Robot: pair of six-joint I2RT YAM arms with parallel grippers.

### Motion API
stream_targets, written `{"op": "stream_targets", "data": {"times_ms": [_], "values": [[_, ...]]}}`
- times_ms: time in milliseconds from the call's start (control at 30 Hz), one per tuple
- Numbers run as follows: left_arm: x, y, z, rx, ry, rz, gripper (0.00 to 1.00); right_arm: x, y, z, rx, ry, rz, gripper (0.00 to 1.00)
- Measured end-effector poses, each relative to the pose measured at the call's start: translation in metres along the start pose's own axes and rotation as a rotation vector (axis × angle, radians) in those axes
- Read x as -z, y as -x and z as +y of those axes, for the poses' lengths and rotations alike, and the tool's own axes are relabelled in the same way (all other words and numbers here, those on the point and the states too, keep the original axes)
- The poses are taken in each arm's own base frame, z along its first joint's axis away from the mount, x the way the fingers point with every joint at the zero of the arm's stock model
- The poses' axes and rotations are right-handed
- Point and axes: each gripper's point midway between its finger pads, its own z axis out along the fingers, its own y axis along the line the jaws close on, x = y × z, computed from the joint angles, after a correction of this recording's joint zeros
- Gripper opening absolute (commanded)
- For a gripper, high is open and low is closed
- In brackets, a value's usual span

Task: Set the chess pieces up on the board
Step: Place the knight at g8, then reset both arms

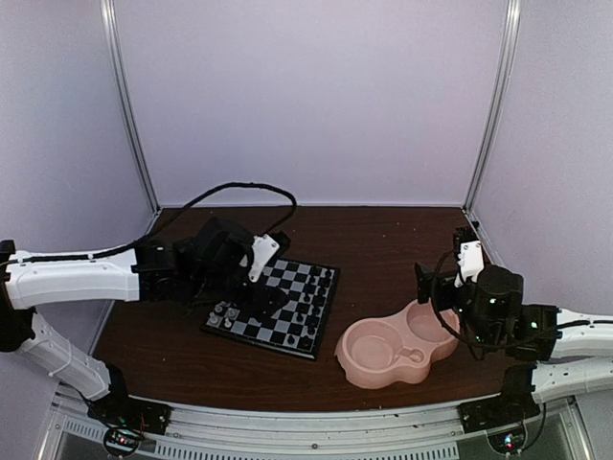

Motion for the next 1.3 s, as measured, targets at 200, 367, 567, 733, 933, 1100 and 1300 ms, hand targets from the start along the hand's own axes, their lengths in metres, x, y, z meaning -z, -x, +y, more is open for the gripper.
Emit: {"op": "stream_targets", "data": {"times_ms": [200,367,567,733,933,1100,1300], "values": [[0.053,-0.012,0.105,0.191,0.242,-0.126,0.98,0.0,0.018,-0.041,-0.038,-0.148,-0.051,1.0],[0.119,-0.027,0.206,0.392,0.541,-0.25,0.97,-0.008,0.049,-0.103,-0.083,-0.341,-0.104,1.0],[0.152,-0.044,0.263,0.403,0.777,-0.269,0.98,-0.027,0.04,-0.152,0.045,-0.383,-0.119,0.94],[0.132,-0.077,0.287,0.364,0.85,-0.222,0.98,-0.069,-0.011,-0.206,-0.01,-0.384,-0.029,0.94],[0.1,-0.144,0.322,0.402,0.906,-0.105,0.96,-0.128,-0.107,-0.19,0.027,-0.213,0.201,0.98],[0.067,-0.169,0.344,0.407,0.883,-0.071,0.91,-0.136,-0.129,-0.21,-0.005,-0.271,0.217,1.0],[0.027,-0.185,0.35,0.395,0.806,-0.06,0.91,-0.138,-0.104,-0.215,-0.003,-0.292,0.119,1.0]]}}
